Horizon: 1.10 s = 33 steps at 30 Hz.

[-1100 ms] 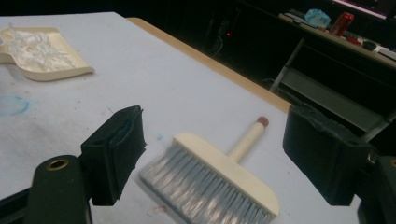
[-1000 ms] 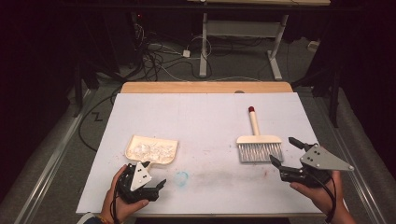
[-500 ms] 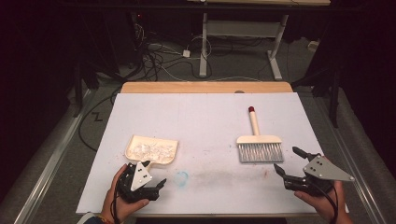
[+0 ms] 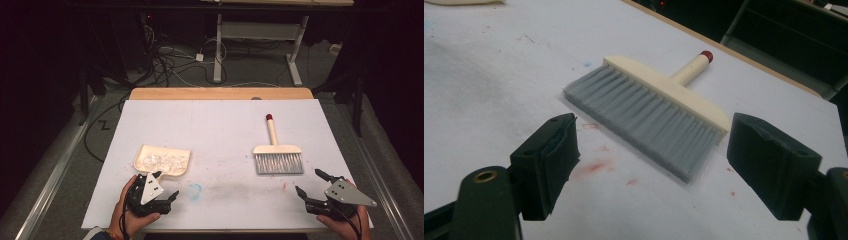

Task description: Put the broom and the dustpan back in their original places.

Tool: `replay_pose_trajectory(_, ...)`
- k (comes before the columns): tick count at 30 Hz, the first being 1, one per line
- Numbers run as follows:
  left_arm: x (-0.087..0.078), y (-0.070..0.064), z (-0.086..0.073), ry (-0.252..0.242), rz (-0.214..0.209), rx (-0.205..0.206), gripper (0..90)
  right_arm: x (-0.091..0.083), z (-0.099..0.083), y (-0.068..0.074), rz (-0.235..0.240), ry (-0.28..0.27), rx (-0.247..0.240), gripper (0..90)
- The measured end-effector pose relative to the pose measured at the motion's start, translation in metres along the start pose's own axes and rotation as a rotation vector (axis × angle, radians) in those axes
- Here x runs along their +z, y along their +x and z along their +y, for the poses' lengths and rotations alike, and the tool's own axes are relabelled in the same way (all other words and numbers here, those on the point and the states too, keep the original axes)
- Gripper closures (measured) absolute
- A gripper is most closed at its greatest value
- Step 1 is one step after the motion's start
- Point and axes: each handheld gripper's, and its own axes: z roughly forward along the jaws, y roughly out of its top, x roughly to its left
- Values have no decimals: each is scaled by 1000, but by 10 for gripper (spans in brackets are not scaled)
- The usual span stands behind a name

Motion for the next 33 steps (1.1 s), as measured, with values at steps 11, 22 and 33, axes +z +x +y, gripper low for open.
replay_pose_trajectory(11,-2,-1,0,-9,-9,11,181,-7,5,5,-4,-5,-8,208)
replay_pose_trajectory(22,-3,-2,-1,-2,-6,14,181,-6,7,5,7,-1,-20,208)
replay_pose_trajectory(33,-5,-3,-2,-3,-5,12,181,-3,9,10,18,5,-27,208)
